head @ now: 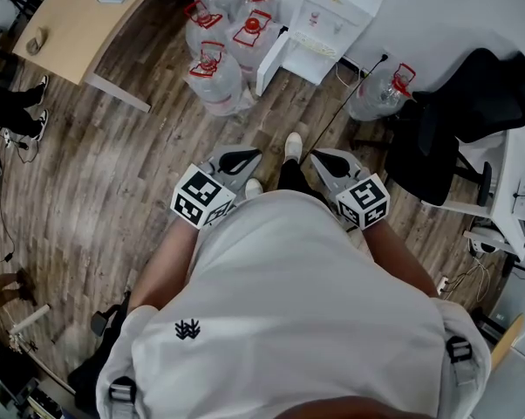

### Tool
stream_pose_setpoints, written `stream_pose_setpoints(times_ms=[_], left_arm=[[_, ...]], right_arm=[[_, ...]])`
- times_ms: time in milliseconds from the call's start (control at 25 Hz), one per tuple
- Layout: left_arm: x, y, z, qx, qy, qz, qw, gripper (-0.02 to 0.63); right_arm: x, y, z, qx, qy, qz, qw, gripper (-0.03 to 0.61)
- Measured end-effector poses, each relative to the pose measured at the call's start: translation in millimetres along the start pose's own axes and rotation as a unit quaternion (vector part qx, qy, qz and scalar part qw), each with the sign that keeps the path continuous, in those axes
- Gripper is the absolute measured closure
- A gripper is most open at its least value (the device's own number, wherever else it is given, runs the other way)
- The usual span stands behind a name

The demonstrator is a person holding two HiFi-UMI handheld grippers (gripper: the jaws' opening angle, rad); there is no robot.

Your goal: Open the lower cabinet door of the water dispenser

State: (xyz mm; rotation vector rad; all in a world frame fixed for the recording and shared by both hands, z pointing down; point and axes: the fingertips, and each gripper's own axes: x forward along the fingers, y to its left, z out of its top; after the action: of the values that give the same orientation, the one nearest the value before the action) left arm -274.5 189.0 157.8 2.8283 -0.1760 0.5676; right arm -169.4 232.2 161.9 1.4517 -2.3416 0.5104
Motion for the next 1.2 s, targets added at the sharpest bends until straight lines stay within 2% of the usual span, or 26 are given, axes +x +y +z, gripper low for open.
stream_pose_setpoints(times_ms=[320,480,800,1200], left_arm=[[12,8,-7,-0.016,0.011,-0.001,0.9998,0.557],[26,18,2,-0.020,0.013,0.002,0.9997,0.557],[76,47,37,-0.019,0.016,0.011,0.9996,0.557],[148,99,92,-0.026,0.035,0.041,0.9982,0.557]], right_arm=[[-4,-9,-9,0.014,0.005,-0.004,1.000,0.578],[-2,-28,-8,0.019,0.009,0.000,1.000,0.577],[12,-85,1,0.019,0.016,0.017,1.000,0.577],[30,-188,23,0.027,0.009,0.044,0.999,0.578]])
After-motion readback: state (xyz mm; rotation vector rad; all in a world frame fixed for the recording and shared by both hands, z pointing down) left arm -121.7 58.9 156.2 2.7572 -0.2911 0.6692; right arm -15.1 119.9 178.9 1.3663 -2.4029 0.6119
